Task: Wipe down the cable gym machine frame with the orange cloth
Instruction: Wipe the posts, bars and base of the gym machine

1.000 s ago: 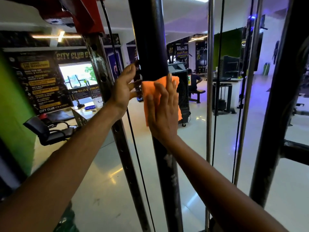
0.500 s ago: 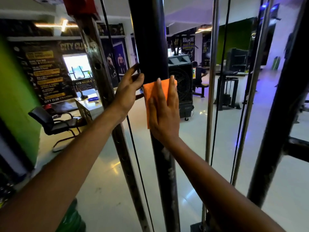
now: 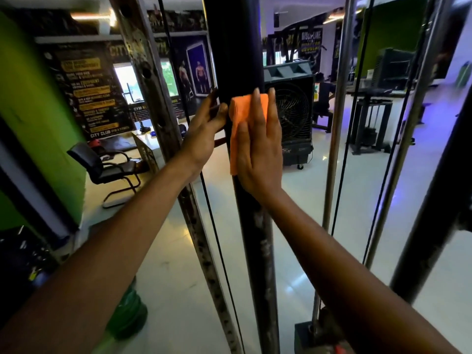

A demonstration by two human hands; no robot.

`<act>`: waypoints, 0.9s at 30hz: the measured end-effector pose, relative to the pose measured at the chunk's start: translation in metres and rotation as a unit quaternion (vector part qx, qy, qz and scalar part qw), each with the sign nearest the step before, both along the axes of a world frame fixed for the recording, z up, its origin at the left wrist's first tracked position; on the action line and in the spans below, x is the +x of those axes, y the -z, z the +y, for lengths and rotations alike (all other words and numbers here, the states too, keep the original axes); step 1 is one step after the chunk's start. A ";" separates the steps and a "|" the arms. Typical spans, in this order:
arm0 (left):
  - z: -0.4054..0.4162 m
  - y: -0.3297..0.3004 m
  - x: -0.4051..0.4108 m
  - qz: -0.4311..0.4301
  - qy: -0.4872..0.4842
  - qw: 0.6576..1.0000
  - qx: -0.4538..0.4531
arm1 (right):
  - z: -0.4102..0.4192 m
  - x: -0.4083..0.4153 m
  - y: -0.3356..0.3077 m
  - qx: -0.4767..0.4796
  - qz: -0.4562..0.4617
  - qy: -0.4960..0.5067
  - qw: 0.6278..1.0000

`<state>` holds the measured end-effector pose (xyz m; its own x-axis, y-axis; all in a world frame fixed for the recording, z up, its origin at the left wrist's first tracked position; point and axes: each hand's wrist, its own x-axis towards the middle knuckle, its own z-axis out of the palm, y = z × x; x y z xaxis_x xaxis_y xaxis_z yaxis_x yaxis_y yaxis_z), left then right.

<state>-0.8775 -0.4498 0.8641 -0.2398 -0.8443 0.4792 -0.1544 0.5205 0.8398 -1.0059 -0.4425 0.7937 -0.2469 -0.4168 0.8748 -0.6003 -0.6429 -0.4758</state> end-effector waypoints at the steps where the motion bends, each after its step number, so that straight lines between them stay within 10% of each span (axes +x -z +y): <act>1: 0.001 0.000 0.000 0.002 0.001 1.000 0.001 | 0.000 0.000 0.004 -0.001 0.004 0.003 1.000; 7: 0.005 0.013 -0.002 0.017 0.000 1.000 0.023 | 0.018 -0.006 0.136 0.055 0.093 0.022 0.994; 14: 0.014 0.013 -0.006 0.055 -0.015 0.997 0.059 | 0.005 0.001 0.036 0.005 0.056 0.023 0.998; 22: 0.013 0.037 -0.004 0.058 -0.025 0.995 0.083 | 0.024 -0.007 0.177 0.103 0.098 -0.005 0.990; 27: 0.013 0.045 -0.010 0.058 -0.027 0.995 0.078 | 0.013 -0.001 0.094 0.037 0.044 -0.006 0.998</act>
